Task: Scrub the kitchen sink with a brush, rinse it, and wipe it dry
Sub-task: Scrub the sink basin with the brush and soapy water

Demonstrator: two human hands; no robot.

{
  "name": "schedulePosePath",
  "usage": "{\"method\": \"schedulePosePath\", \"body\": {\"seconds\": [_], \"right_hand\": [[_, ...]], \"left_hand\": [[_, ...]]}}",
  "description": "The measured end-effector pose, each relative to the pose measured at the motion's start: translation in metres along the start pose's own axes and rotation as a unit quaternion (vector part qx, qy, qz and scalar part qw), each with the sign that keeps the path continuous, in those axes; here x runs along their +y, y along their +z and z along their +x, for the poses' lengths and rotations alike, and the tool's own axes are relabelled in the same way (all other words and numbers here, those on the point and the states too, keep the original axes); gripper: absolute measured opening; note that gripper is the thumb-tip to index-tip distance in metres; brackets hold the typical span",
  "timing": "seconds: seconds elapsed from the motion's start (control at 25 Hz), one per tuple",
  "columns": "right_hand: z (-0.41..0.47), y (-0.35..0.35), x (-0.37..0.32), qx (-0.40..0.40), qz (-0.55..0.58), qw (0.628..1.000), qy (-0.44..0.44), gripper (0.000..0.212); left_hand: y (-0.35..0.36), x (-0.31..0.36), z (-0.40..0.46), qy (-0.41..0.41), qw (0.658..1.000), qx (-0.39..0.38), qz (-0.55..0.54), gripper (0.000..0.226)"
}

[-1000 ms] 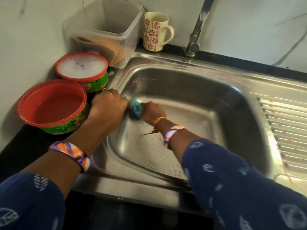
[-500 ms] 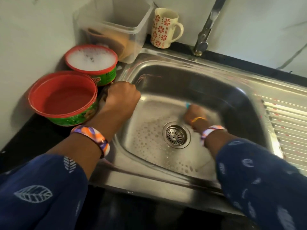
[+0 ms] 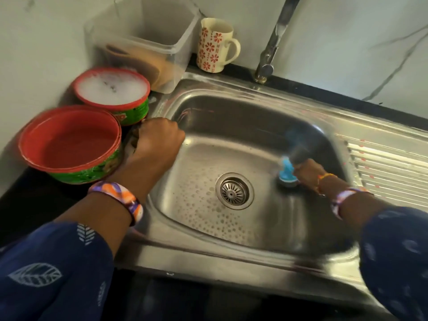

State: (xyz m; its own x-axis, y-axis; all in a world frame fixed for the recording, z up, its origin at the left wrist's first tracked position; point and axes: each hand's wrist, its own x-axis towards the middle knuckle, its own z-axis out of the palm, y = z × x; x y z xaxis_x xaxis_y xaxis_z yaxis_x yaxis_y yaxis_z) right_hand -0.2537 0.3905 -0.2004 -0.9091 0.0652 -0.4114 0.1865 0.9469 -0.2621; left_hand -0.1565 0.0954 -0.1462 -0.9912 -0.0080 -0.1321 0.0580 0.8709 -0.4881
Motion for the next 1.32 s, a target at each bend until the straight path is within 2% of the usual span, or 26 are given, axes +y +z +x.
{"method": "schedulePosePath", "body": {"seconds": [0.08,0.16,0.32,0.4,0.52,0.6,0.64,0.72,0.8,0.92,1.0,1.04,1.12,1.2,1.28,1.32], "right_hand": [[-0.02,0.017,0.018,-0.095,-0.004,0.995,0.006,0.023],[-0.029,0.034,0.021,-0.135,0.018,0.991,0.003,0.026],[0.023,0.024,-0.008,0.002,0.04,0.999,-0.032,0.025],[0.038,0.017,-0.015,0.019,0.073,0.997,-0.03,0.029],[0.014,0.02,0.016,-0.091,0.067,0.993,-0.043,0.026],[-0.011,0.02,0.026,-0.146,-0.005,0.988,-0.053,0.025],[-0.007,0.015,0.023,-0.126,-0.022,0.989,-0.069,0.026],[0.022,0.009,0.004,-0.033,-0.059,0.994,-0.085,0.03],[0.047,0.003,-0.015,-0.002,-0.03,0.999,-0.034,0.033],[0.024,0.005,0.001,-0.083,0.019,0.995,-0.061,0.029],[-0.013,0.009,0.024,-0.178,0.039,0.982,-0.045,0.024],[-0.024,0.011,0.029,-0.192,0.033,0.98,-0.039,0.025],[-0.011,0.011,0.026,-0.153,0.032,0.986,-0.055,0.023],[0.02,0.005,0.003,-0.066,0.005,0.996,-0.061,0.02],[0.046,0.015,-0.027,-0.01,0.039,0.999,-0.024,0.029],[0.048,0.029,-0.049,0.0,0.061,0.998,-0.035,0.032]], "left_hand": [[-0.001,-0.001,0.003,-0.003,1.0,0.025,0.0,0.026],[0.002,-0.001,0.004,-0.01,0.999,0.036,0.008,0.027],[0.004,0.006,0.007,-0.037,0.999,0.024,0.004,0.026],[0.005,0.012,0.008,-0.05,0.998,0.023,0.01,0.023],[0.006,0.016,0.009,-0.084,0.996,0.006,0.015,0.02],[0.008,0.018,0.01,-0.095,0.995,-0.006,0.014,0.022],[0.008,0.018,0.012,-0.095,0.995,-0.008,0.012,0.022],[0.008,0.019,0.015,-0.096,0.995,-0.006,0.003,0.024],[0.005,0.022,0.016,-0.115,0.993,-0.004,0.002,0.026],[0.0,0.023,0.012,-0.128,0.992,0.0,0.017,0.027],[-0.001,0.023,0.009,-0.133,0.991,-0.012,0.01,0.027],[-0.002,0.023,0.008,-0.135,0.991,-0.015,0.013,0.027],[-0.003,0.022,0.006,-0.133,0.991,-0.018,0.016,0.026],[-0.001,0.019,0.003,-0.135,0.991,-0.016,0.004,0.024],[0.003,0.015,-0.002,-0.145,0.989,-0.019,-0.007,0.024],[0.005,0.013,-0.004,-0.152,0.988,-0.017,-0.013,0.026]]}}
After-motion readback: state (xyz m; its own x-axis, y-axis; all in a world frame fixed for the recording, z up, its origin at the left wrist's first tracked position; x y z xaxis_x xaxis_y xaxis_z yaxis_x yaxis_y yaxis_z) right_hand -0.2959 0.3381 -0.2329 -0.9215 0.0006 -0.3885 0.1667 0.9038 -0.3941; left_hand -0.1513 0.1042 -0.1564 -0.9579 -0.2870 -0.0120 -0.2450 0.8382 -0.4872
